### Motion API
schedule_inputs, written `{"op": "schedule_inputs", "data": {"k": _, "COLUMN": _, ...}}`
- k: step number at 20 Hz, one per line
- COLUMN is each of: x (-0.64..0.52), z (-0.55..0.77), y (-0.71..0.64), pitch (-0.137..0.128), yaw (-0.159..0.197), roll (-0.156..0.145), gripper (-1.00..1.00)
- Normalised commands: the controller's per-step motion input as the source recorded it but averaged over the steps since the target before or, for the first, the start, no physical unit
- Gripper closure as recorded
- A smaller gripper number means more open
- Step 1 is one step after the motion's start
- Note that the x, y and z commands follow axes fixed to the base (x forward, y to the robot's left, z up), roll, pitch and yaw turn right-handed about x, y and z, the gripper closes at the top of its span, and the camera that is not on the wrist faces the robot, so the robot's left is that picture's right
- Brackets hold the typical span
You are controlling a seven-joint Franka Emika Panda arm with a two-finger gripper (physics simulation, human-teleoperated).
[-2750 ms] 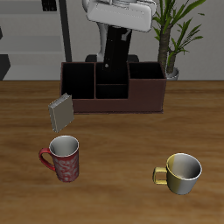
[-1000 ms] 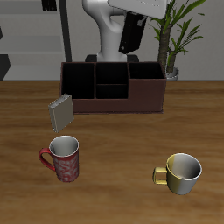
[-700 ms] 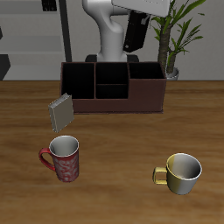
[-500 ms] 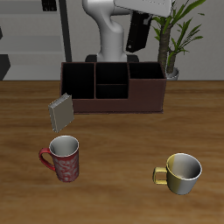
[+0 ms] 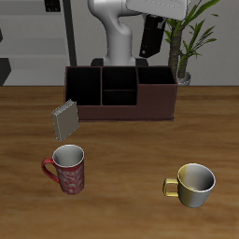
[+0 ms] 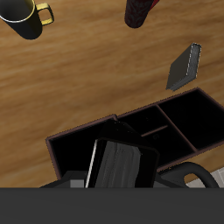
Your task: Place the black book into the back desk caddy's right compartment
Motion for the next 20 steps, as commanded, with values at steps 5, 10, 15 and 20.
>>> {"op": "schedule_inputs", "data": {"k": 5, "x": -0.03, "z": -0.05, "y": 0.05, "pitch": 0.014, "yaw": -0.023, "roll": 0.002, "gripper": 1.00}}
{"op": "schedule_inputs", "data": {"k": 10, "x": 0.03, "z": -0.08, "y": -0.01, "pitch": 0.013, "yaw": -0.005, "roll": 0.002, "gripper": 1.00}}
{"op": "schedule_inputs", "data": {"k": 15, "x": 0.06, "z": -0.20, "y": -0.04, "pitch": 0.025, "yaw": -0.024, "roll": 0.005, "gripper": 1.00}}
{"op": "schedule_inputs", "data": {"k": 20, "x": 0.01, "z": -0.10, "y": 0.07, "pitch": 0.007, "yaw": -0.030, "roll": 0.013, "gripper": 1.00}}
